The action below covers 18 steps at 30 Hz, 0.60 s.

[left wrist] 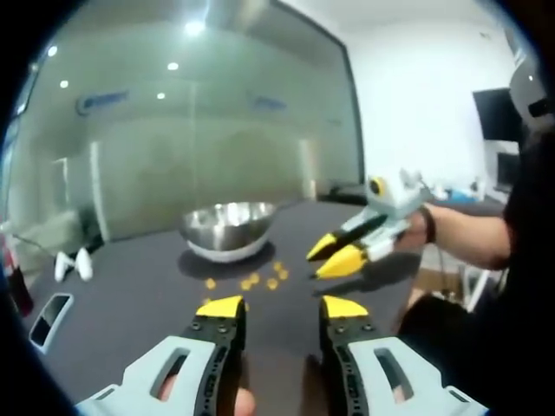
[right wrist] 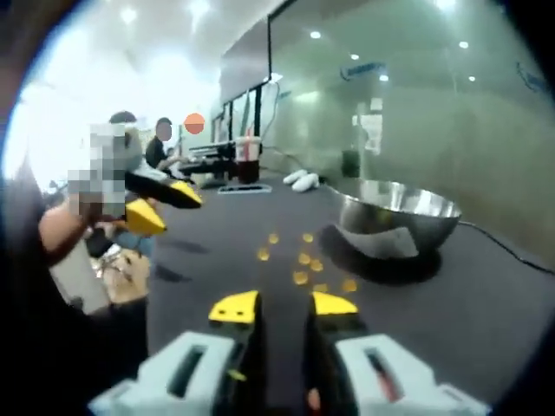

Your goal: Pick up the QQ candy scattered on the table and place it into the stainless steel bowl on the table

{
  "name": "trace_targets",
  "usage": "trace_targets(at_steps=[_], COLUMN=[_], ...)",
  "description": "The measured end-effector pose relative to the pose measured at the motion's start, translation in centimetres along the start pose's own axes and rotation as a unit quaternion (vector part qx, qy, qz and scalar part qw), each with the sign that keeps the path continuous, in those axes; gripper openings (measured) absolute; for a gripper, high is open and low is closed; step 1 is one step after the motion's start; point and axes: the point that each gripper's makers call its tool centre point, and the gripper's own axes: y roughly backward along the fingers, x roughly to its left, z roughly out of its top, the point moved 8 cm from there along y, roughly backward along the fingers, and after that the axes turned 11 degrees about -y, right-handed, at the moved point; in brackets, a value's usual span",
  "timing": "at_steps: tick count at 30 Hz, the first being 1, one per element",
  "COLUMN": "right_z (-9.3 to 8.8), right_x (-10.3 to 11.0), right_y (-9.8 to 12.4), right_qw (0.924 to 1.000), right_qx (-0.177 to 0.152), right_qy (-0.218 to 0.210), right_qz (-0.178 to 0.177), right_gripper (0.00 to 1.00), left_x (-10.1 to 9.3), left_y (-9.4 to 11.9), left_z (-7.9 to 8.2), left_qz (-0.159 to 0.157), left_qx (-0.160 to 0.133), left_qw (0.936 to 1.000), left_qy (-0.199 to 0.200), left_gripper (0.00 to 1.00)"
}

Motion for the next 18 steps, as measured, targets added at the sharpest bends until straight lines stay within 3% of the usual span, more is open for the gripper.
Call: trace_targets(at_steps=[9,18], right_z=[-0.5,-0.3], right_x=[-1.8,-2.0], right_y=[-2.8,-4.5], right_qw=[0.9997,0.9993], right_qx=[0.017,0.037], right_qy=[-0.015,-0.010], right_qz=[-0.009,-0.001], right_gripper=[0.19,0.15], left_x=[0.3,1.0], left_y=[0.5,0.7], left_z=[-0.8,-1.1], left_qz=[0.002,0.006], left_qx=[0.003,0.005], left_qw=[0.9999,0.9999], left_qy=[0.010,0.010], left_gripper=[0.35,0.34])
